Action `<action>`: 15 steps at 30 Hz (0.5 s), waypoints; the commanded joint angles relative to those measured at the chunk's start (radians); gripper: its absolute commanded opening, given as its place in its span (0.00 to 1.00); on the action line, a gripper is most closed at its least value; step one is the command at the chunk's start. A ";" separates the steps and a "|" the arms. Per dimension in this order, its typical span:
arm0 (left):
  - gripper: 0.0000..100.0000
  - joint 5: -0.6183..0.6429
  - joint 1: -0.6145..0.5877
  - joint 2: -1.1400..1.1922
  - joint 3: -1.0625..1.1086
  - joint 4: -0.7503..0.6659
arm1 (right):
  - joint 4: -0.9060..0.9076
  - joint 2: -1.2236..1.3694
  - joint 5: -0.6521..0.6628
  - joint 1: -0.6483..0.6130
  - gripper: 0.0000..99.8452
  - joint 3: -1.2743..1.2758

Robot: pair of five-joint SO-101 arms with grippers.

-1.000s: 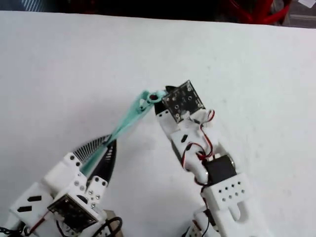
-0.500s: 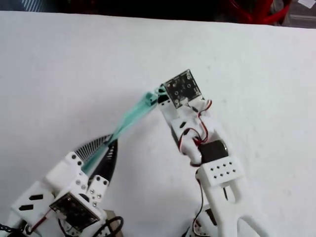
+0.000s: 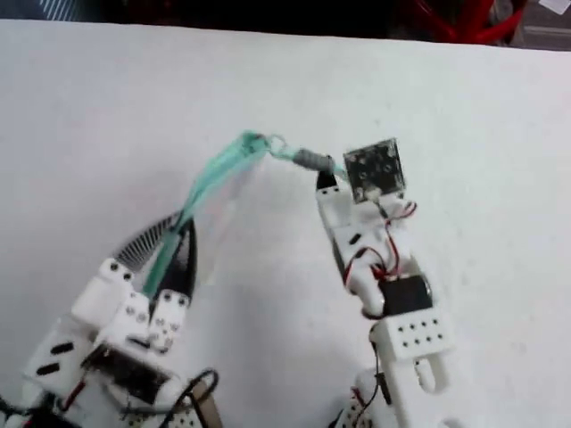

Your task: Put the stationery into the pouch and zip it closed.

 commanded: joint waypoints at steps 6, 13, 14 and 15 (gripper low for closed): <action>0.02 0.009 -0.165 0.097 0.173 -0.534 | -0.199 -0.196 -0.014 0.053 0.41 0.227; 0.02 -0.138 -0.232 0.602 0.031 -0.853 | -0.321 -0.176 -0.014 0.053 0.20 0.307; 0.02 -0.169 -0.245 0.688 -0.006 -0.922 | -0.325 -0.168 -0.014 0.053 0.18 0.307; 0.02 -0.201 -0.255 0.773 -0.044 -0.991 | -0.332 -0.156 -0.014 0.053 0.16 0.307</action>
